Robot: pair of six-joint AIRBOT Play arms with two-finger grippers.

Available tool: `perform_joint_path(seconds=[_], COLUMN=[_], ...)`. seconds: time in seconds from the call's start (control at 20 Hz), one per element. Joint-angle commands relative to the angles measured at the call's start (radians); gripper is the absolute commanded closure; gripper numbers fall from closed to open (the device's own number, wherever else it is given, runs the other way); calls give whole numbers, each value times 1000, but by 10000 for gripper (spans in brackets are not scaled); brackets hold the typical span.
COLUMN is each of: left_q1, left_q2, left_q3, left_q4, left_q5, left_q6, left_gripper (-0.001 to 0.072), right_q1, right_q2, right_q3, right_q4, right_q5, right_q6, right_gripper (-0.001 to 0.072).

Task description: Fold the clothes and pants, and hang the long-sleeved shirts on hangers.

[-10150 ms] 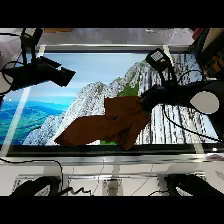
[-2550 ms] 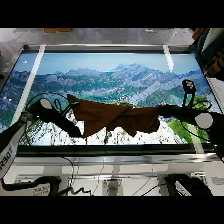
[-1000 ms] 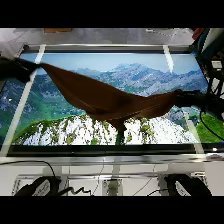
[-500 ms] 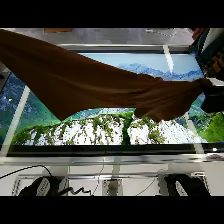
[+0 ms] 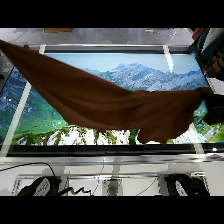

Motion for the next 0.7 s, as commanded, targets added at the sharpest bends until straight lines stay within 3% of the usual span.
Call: perform_joint_path(seconds=[0.0,0.3,0.65], left_q1=[-134,-376,-470], left_q2=[-159,-530,-629], left_q3=[-61,-61,-61], left_q4=[23,22,22], left_q5=[-3,409,753], left_q6=[34,34,34], left_gripper=[693,693,692], right_q1=[0,-1,-95], right_q2=[-176,-622,-879], right_q3=[-61,-65,-65], right_q4=[2,-65,-71], right_q5=[-22,-287,-521], right_q6=[7,7,10], right_gripper=[696,695,695])
